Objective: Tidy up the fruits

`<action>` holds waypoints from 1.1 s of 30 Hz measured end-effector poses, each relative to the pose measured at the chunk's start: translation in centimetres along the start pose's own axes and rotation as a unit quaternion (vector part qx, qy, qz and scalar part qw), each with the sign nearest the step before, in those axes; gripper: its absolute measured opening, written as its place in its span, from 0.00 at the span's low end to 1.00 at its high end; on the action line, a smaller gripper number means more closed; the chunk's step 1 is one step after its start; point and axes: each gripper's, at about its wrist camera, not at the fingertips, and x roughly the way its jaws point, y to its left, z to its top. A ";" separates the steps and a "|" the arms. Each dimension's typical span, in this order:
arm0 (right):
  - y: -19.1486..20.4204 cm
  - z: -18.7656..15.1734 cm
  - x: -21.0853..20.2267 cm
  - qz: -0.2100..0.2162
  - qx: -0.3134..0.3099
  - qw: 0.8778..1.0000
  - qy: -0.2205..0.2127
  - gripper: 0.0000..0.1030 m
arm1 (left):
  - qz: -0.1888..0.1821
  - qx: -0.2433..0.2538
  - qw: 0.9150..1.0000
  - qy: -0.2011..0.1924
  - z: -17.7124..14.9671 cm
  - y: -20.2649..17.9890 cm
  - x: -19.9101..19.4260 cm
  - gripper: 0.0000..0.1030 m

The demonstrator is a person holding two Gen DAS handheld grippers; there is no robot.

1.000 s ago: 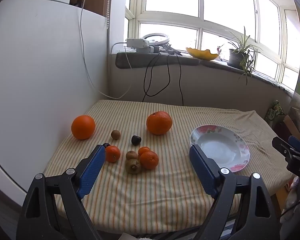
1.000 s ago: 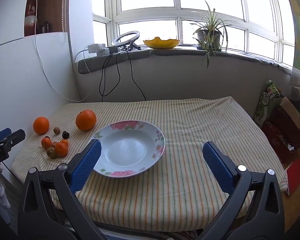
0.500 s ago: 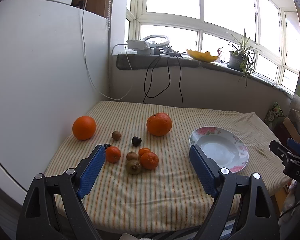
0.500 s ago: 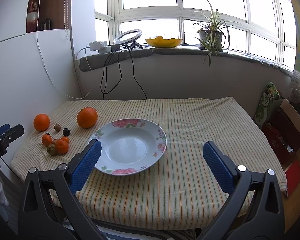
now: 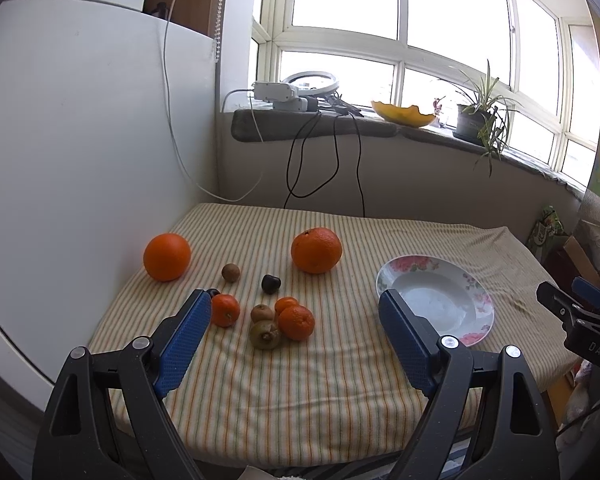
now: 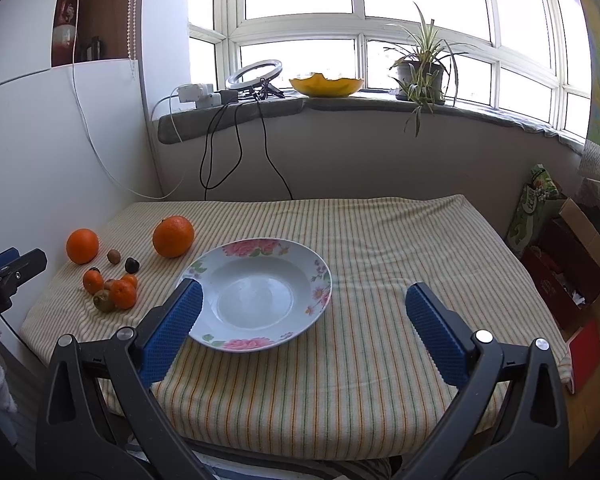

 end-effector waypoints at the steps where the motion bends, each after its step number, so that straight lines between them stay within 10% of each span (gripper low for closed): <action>1: 0.0 0.0 0.0 -0.001 0.000 1.000 0.000 1.00 | 0.000 0.000 1.000 0.000 0.0 0.0 0.0 0.83; 33: 0.0 0.0 -0.1 -0.003 -0.001 1.000 0.001 1.00 | -0.001 0.002 1.000 -0.002 0.1 -0.3 -0.2 0.83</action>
